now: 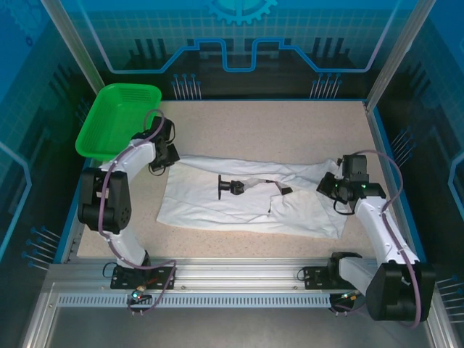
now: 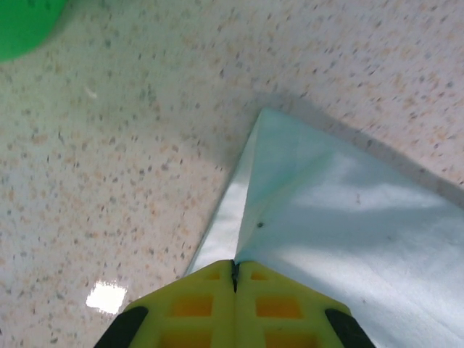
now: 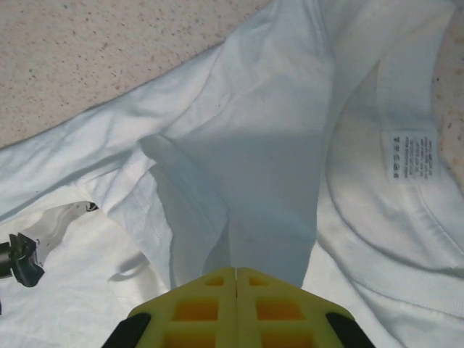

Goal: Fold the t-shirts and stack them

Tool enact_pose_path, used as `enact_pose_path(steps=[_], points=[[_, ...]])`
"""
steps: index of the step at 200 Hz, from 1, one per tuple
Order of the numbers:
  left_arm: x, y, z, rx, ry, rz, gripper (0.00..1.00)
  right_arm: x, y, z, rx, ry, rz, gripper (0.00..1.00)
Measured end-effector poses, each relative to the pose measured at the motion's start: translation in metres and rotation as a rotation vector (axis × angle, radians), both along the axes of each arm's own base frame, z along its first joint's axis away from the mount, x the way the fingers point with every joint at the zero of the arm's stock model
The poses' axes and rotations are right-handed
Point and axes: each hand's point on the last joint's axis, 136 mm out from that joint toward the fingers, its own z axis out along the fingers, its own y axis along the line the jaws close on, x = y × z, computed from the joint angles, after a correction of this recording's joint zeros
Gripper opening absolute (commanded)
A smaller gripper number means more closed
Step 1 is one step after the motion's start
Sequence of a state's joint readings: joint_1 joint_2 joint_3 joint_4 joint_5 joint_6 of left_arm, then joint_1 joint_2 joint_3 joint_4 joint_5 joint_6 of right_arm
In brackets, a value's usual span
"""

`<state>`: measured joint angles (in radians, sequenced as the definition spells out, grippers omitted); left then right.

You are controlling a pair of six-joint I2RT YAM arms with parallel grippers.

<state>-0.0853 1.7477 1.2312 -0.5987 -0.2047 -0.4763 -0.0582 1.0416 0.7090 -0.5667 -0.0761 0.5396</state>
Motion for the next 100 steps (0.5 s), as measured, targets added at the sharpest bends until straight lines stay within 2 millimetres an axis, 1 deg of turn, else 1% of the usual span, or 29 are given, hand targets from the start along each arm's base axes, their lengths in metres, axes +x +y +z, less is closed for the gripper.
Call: enact_pose_path(steps=[20, 37, 45, 49, 56, 59, 71, 77, 90, 100], points=[[-0.011, -0.002, -0.003, -0.022, 0.014, 0.016, 0.00, -0.009, -0.004, -0.006, 0.005, 0.002, -0.026, 0.00], [-0.019, -0.002, -0.003, -0.034, 0.022, 0.029, 0.01, -0.014, -0.009, -0.006, 0.004, -0.014, -0.049, 0.00], [-0.022, -0.003, -0.004, -0.039, 0.027, 0.037, 0.07, -0.016, -0.010, -0.006, 0.005, -0.024, -0.057, 0.00], [-0.024, -0.002, -0.004, -0.039, 0.031, 0.039, 0.13, -0.017, -0.010, -0.006, 0.007, -0.028, -0.058, 0.04], [-0.026, -0.002, -0.004, -0.041, 0.036, 0.044, 0.25, -0.019, -0.010, -0.007, 0.012, -0.034, -0.060, 0.16], [-0.026, -0.002, -0.004, -0.043, 0.037, 0.052, 0.27, -0.019, -0.010, -0.007, 0.015, -0.037, -0.060, 0.21], [-0.029, -0.002, -0.002, -0.048, 0.037, 0.066, 0.28, -0.023, -0.008, -0.008, 0.029, -0.047, -0.070, 0.38], [-0.030, -0.002, 0.000, -0.050, 0.035, 0.073, 0.29, -0.025, -0.008, -0.008, 0.033, -0.053, -0.073, 0.42], [-0.031, -0.002, 0.008, -0.057, 0.017, 0.084, 0.36, -0.029, -0.009, -0.005, 0.034, -0.074, -0.086, 0.50], [-0.031, -0.003, 0.017, -0.061, -0.004, 0.091, 0.37, -0.031, -0.011, 0.000, 0.029, -0.096, -0.099, 0.52]])
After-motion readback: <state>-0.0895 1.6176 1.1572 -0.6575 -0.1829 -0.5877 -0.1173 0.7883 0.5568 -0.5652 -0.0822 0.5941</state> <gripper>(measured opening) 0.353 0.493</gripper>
